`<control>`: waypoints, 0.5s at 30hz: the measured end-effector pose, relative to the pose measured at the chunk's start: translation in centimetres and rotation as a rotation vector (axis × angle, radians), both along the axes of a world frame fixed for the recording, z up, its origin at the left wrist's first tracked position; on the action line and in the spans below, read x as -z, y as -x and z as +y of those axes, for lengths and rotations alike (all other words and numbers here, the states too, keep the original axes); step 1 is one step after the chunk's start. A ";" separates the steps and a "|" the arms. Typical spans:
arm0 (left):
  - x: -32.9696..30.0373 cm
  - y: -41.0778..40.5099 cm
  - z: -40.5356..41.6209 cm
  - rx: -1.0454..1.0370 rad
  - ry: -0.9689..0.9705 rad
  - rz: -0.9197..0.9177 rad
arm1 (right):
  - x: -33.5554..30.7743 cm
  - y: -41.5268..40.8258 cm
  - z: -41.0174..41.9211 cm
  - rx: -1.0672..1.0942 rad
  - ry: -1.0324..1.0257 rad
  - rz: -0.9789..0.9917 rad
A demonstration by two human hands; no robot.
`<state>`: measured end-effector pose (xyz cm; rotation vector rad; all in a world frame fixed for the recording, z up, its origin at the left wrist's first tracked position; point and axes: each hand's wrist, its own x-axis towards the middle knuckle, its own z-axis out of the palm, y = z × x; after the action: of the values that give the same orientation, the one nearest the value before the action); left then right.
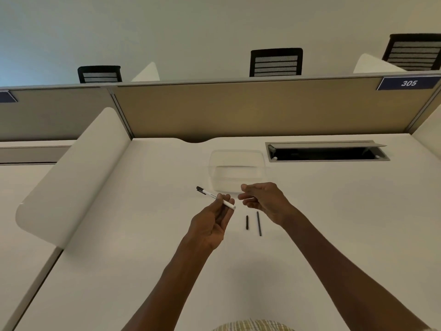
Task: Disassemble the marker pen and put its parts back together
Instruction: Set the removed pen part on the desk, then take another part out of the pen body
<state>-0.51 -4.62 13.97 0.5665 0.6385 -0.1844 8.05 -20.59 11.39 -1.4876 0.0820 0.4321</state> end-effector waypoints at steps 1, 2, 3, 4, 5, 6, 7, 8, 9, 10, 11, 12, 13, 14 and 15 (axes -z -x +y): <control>-0.1 0.1 -0.1 0.025 -0.007 0.004 | -0.2 0.1 0.4 -0.040 -0.021 0.013; -0.2 0.2 -0.2 0.057 -0.017 0.008 | -0.4 0.2 0.7 -0.078 -0.049 0.032; -0.3 0.3 -0.3 0.094 -0.027 0.010 | -0.5 0.3 1.1 -0.109 -0.081 0.053; -0.4 0.5 -0.4 0.128 -0.034 0.010 | -0.6 0.4 1.5 -0.126 -0.111 0.070; -0.5 0.6 -0.5 0.153 -0.036 0.013 | -0.7 0.6 1.8 -0.134 -0.134 0.082; -0.6 0.7 -0.6 0.167 -0.037 0.019 | -0.7 0.7 2.1 -0.141 -0.151 0.088; -0.7 0.8 -0.6 0.177 -0.038 0.028 | -0.7 0.8 2.4 -0.150 -0.161 0.090; -0.7 0.9 -0.5 0.186 -0.044 0.035 | -0.8 0.9 2.5 -0.159 -0.166 0.090; -0.8 0.9 -0.4 0.197 -0.050 0.040 | -0.8 1.0 2.6 -0.164 -0.165 0.090; -0.8 0.9 -0.3 0.209 -0.058 0.041 | -0.9 1.0 2.6 -0.165 -0.162 0.088; -0.8 0.9 -0.2 0.223 -0.064 0.038 | -1.0 1.1 2.6 -0.165 -0.160 0.086; -0.8 0.9 0.0 0.236 -0.074 0.035 | -1.1 1.1 2.5 -0.165 -0.159 0.086; -0.7 0.9 0.1 0.250 -0.084 0.030 | -1.3 1.1 2.5 -0.164 -0.158 0.089; -0.7 0.8 0.2 0.263 -0.093 0.024 | -1.4 1.1 2.4 -0.158 -0.158 0.095; -0.7 0.7 0.3 0.277 -0.099 0.017 | -1.5 1.1 2.4 -0.147 -0.162 0.102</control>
<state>-1.25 -4.37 14.65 0.7494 0.5866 -0.4195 6.98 -18.23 12.93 -1.3165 0.0182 0.6196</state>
